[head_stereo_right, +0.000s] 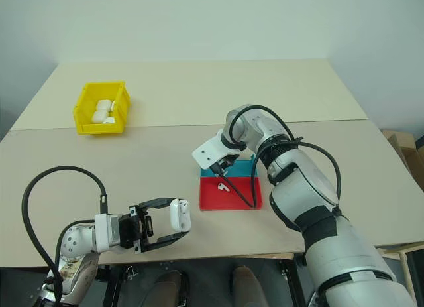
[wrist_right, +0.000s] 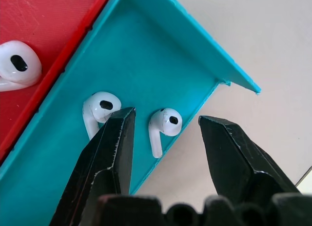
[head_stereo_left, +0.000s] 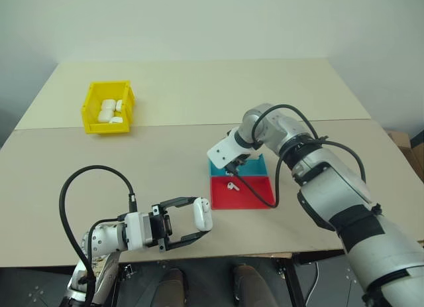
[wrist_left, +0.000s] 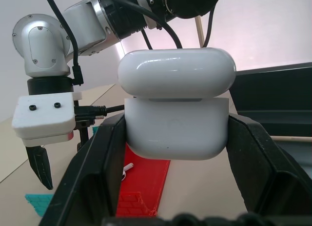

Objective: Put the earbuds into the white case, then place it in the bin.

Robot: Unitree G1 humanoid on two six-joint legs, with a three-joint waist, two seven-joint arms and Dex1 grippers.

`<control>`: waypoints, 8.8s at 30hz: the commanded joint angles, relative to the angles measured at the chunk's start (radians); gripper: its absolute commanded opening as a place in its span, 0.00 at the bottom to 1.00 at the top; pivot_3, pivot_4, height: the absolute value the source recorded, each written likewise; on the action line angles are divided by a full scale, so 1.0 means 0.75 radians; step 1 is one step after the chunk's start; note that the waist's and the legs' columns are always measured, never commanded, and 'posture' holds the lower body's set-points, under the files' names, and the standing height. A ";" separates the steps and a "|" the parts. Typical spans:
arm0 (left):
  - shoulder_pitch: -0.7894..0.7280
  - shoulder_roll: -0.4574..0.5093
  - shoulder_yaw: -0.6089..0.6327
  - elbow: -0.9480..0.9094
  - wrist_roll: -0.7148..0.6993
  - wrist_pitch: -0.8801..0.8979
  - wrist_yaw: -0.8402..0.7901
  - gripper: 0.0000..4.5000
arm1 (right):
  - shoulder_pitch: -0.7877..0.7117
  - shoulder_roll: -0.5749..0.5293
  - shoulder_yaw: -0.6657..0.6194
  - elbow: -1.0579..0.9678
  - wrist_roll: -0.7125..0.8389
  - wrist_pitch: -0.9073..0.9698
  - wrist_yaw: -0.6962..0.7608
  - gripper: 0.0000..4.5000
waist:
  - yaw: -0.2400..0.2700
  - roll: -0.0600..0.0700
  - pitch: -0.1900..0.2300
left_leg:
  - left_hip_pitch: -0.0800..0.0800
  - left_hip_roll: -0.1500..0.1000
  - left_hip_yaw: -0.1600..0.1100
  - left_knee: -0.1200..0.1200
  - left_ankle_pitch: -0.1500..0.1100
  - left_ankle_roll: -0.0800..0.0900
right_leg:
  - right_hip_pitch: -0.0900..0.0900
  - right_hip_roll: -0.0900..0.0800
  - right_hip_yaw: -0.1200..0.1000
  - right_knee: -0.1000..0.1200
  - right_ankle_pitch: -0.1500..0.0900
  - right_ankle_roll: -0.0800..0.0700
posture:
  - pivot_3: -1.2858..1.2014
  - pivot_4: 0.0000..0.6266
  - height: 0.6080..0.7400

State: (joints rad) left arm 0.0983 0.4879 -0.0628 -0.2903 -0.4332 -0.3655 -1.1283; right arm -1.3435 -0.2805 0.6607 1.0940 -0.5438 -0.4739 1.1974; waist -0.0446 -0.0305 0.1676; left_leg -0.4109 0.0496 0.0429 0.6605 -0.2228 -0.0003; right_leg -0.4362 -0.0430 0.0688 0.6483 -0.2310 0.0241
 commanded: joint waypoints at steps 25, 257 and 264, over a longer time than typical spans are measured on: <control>0.017 0.006 -0.009 -0.012 0.009 -0.047 0.010 0.61 | -0.041 0.013 0.014 0.065 -0.089 -0.109 -0.071 0.49 | -0.001 0.000 0.000 | 0.005 0.000 0.001 0.000 0.000 0.000 | 0.004 0.000 0.000 0.000 0.000 0.000 | 0.52 0.24 1.00; -1.626 -0.170 0.404 1.787 0.397 0.093 1.070 0.99 | 1.208 -0.772 -0.959 -2.198 1.387 1.562 -0.653 0.00 | 0.072 -0.001 0.001 | -0.015 -0.008 -0.009 0.008 -0.002 0.004 | 0.009 -0.003 -0.006 -0.026 0.010 0.016 | 0.52 0.24 1.00; -1.021 -0.143 0.292 0.726 0.125 0.549 0.699 0.99 | 1.424 -0.866 -1.065 -2.202 1.299 1.350 -0.493 0.00 | 0.050 -0.001 0.000 | -0.015 -0.005 -0.009 0.008 -0.002 0.004 | 0.010 -0.003 -0.004 -0.022 0.010 0.016 | 0.52 0.24 1.00</control>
State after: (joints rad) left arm -0.6936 0.3517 0.1708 0.4499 -0.2828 -0.0289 -0.5574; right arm -0.2920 -0.9111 -0.0693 -0.5293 0.4430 0.6158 0.7865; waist -0.0073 -0.0309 0.1680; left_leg -0.4225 0.0457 0.0363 0.6666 -0.2244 0.0029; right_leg -0.4288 -0.0452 0.0659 0.6319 -0.2234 0.0360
